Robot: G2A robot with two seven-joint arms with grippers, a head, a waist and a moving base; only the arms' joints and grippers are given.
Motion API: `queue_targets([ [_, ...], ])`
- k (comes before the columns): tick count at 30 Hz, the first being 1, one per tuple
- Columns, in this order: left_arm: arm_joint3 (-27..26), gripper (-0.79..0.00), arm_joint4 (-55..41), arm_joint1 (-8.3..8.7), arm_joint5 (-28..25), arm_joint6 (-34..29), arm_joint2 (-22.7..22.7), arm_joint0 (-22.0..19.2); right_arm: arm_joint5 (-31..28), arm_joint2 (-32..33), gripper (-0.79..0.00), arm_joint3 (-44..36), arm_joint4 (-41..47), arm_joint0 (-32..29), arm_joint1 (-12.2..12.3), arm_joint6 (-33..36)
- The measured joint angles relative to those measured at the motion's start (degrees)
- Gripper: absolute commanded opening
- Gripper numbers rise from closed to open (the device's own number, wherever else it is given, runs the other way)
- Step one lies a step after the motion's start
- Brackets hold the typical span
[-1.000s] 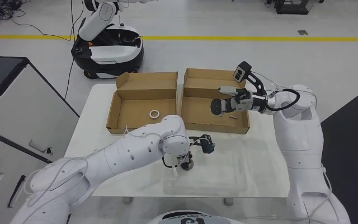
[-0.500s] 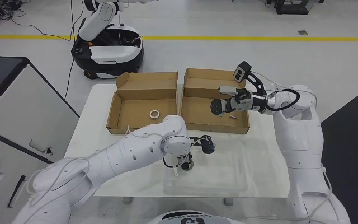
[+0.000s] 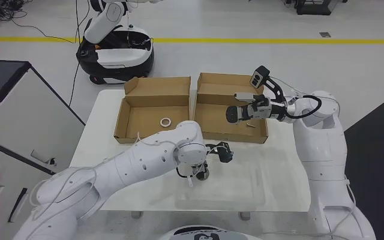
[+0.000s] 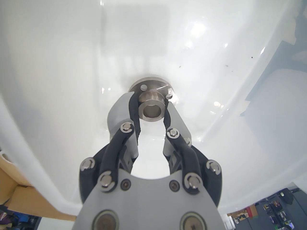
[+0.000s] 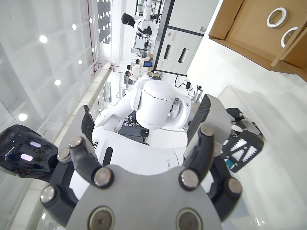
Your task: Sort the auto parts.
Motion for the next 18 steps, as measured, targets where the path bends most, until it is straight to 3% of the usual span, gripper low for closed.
queue_targets([
  [9, -6.3, -0.785, -4.7, 1.91, 2.6, -2.6, -3.0, -2.3, 0.0, 0.0, 0.0, 0.0, 0.0, 0.0, 0.0, 0.0],
  [18, -15.7, -0.785, -9.1, 6.76, 7.6, -2.6, -2.4, -7.4, 0.0, 0.0, 0.0, 0.0, 0.0, 0.0, 0.0, 0.0],
])
